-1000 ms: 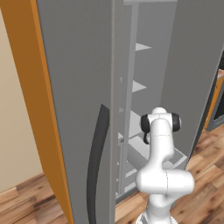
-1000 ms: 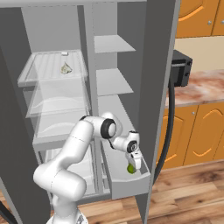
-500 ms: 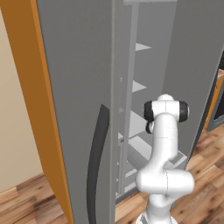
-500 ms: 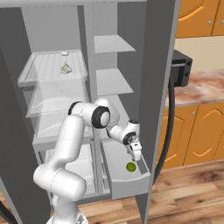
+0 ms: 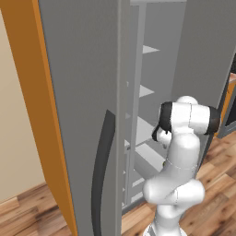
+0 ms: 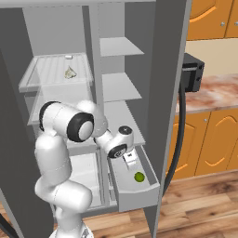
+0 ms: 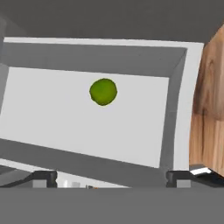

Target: Take the lime and garlic from the fridge shelf and place them in the freezer drawer to begin freezing them.

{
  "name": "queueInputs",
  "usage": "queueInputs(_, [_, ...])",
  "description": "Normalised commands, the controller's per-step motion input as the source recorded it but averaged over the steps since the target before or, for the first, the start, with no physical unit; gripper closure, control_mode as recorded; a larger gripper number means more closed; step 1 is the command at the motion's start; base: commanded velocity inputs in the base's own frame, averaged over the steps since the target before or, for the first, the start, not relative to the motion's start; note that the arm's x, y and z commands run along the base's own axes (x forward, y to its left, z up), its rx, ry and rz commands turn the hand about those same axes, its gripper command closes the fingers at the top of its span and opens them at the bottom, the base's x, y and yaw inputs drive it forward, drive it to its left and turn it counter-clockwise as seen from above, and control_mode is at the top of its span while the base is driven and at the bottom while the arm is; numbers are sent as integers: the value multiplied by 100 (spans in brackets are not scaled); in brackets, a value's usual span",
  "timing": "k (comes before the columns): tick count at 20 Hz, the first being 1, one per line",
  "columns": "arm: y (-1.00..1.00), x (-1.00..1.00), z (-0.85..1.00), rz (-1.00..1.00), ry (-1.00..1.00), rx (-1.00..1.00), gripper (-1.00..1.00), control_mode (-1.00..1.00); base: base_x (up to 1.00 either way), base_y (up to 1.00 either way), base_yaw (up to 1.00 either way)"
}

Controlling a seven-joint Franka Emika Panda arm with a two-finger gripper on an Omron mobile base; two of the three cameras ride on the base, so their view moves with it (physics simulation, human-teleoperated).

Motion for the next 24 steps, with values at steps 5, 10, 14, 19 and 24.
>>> queueInputs(5, [49,-86,100,2,-20,-2,-100,-100,0,0,0])
queueInputs(10, [50,-66,100,1,-4,-2,-100,-100,0,0,0])
queueInputs(14, [57,-38,100,6,0,-6,-100,-100,0,0,0])
queueInputs(19, [63,-27,100,11,0,-9,-100,-100,0,0,0])
queueInputs(24, [67,-1,100,27,0,-9,-100,-100,0,0,0])
